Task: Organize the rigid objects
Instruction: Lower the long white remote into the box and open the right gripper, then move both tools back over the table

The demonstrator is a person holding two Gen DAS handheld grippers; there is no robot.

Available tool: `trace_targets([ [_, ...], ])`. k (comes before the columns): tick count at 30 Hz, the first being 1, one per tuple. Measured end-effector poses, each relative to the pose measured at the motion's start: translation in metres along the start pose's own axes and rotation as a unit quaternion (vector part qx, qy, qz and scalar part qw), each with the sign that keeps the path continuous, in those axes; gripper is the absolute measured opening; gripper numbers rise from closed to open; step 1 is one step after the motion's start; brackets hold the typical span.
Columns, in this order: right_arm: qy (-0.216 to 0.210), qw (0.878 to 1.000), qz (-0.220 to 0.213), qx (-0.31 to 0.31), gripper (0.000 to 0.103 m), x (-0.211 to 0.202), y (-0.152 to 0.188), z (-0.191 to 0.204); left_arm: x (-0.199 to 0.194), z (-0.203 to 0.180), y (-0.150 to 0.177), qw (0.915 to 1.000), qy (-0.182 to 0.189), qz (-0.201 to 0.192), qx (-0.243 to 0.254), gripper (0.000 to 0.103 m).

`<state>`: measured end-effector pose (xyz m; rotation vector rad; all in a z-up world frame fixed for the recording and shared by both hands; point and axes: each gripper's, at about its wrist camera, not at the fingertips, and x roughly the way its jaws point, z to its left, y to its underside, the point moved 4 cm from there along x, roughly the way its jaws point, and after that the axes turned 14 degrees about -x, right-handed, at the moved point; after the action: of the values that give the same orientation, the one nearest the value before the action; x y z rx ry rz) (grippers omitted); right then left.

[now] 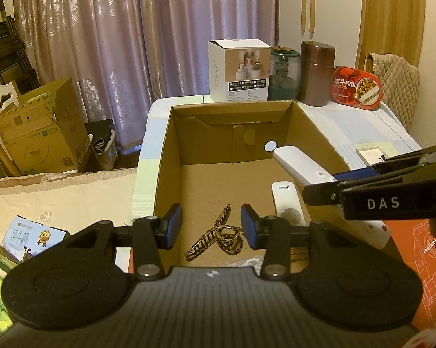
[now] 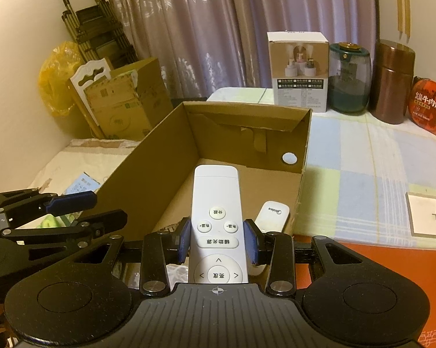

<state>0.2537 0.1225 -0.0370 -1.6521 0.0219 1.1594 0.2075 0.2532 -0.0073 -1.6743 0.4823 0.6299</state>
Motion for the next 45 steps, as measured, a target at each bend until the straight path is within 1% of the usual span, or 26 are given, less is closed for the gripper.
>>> trace_targets([
  [8,-0.004,1.0,0.003,-0.002,0.035,-0.001,0.002,0.0,-0.001,0.0,0.0,1.0,-0.003,-0.002,-0.002,0.039],
  [11,-0.007,1.0,-0.004,-0.002,0.035,-0.003,0.001,-0.001,-0.003,0.0,-0.001,1.0,-0.004,-0.003,-0.004,0.039],
  [15,0.001,1.0,-0.011,-0.001,0.037,-0.01,-0.001,-0.005,-0.008,-0.002,-0.001,0.9999,-0.006,-0.008,-0.006,0.039],
  [18,0.008,1.0,-0.02,0.004,0.041,-0.02,-0.001,-0.01,-0.015,-0.004,-0.002,0.9999,-0.006,-0.013,-0.008,0.039],
  [23,0.015,0.999,-0.039,0.023,0.045,-0.048,0.006,-0.021,-0.034,-0.013,-0.003,0.9996,-0.003,-0.025,-0.017,0.039],
  [28,0.029,0.998,-0.05,0.041,0.051,-0.082,0.021,-0.031,-0.057,-0.03,-0.002,0.999,0.005,-0.035,-0.027,0.039],
  [32,0.045,0.996,-0.051,0.051,0.053,-0.11,0.041,-0.04,-0.076,-0.048,-0.001,0.9984,0.017,-0.042,-0.034,0.039],
  [39,0.086,0.993,-0.06,0.054,0.058,-0.16,0.083,-0.058,-0.105,-0.092,0.009,0.9963,0.052,-0.055,-0.04,0.041],
  [42,0.106,0.991,-0.058,0.06,0.059,-0.181,0.103,-0.072,-0.115,-0.114,0.016,0.9951,0.07,-0.055,-0.043,0.043],
  [45,0.125,0.987,-0.056,0.079,0.06,-0.203,0.123,-0.091,-0.121,-0.136,0.023,0.9942,0.084,-0.052,-0.043,0.045],
])
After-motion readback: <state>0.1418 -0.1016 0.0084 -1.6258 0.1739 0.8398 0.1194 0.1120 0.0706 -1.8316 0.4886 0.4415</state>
